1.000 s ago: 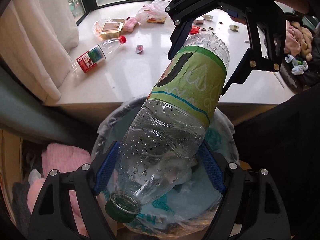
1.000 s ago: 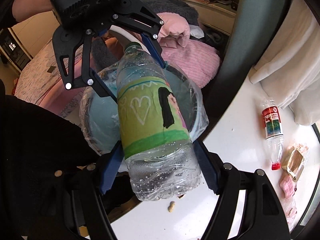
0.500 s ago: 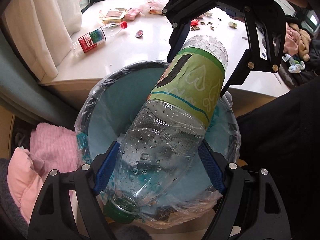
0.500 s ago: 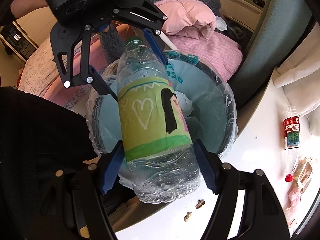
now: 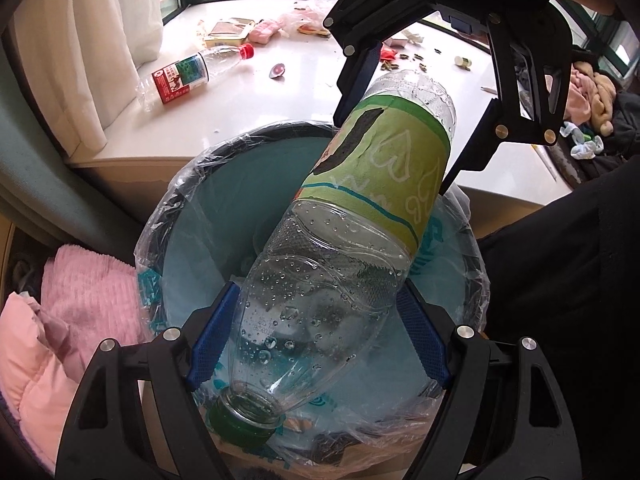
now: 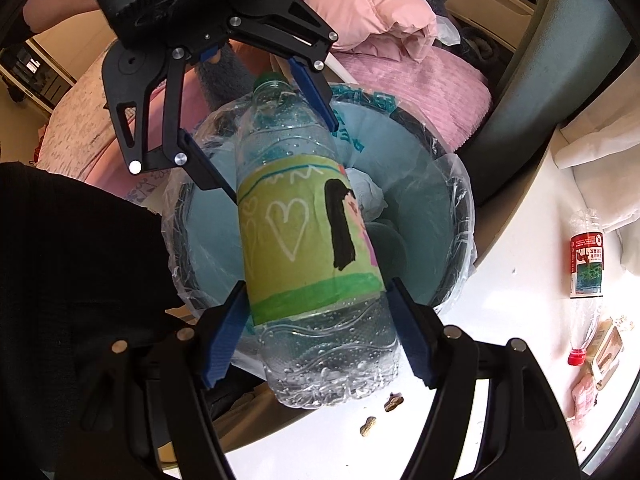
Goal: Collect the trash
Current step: 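Lower the bottle into the bin and open both tools, then move both tools back over the window sill, then reach both tools toward the crumpled clear plastic bag, then close the left tool on the plastic bag while the right tool also grips it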
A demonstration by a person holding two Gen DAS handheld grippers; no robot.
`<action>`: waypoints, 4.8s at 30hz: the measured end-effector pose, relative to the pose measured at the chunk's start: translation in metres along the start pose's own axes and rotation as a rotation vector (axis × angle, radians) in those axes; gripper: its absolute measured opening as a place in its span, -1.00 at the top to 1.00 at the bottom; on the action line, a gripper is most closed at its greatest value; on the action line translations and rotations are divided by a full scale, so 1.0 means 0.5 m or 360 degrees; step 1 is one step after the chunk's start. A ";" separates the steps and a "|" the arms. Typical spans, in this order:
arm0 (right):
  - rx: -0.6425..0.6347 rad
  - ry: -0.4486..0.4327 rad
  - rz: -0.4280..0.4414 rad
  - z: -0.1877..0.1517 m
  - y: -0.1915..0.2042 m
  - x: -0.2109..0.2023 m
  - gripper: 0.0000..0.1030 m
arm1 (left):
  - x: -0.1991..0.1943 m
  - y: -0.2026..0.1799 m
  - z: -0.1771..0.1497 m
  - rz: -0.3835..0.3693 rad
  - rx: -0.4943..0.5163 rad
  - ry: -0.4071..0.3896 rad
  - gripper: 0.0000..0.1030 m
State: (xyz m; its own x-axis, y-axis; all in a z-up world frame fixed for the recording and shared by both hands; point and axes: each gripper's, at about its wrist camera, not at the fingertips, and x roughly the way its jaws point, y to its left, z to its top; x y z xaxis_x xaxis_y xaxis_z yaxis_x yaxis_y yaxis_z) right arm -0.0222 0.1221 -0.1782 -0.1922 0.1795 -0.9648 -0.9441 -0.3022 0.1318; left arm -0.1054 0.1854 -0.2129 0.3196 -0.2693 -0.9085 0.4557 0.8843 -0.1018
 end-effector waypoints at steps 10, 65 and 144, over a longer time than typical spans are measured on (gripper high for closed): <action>0.0009 0.0074 -0.0027 -0.003 0.006 0.016 -0.29 | 0.041 -0.004 -0.012 -0.0045 -0.0011 -0.0003 -0.49; 0.1614 -0.0855 -0.0696 -0.349 0.050 -0.184 -0.80 | -0.004 -0.164 0.240 0.0064 0.0058 -0.0352 -0.89; 0.2614 -0.1212 -0.0567 -0.941 -0.459 -0.176 -0.80 | 0.471 0.030 1.018 0.0013 0.0236 -0.0261 -0.89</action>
State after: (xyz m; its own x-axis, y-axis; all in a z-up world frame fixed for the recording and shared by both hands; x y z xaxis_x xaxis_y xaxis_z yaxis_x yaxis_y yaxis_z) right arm 0.3376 -0.2647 -0.2306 0.4270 0.4970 -0.7555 -0.1512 0.8629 0.4822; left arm 0.3993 -0.0588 -0.2221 0.4490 -0.3313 -0.8298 0.5660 0.8241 -0.0227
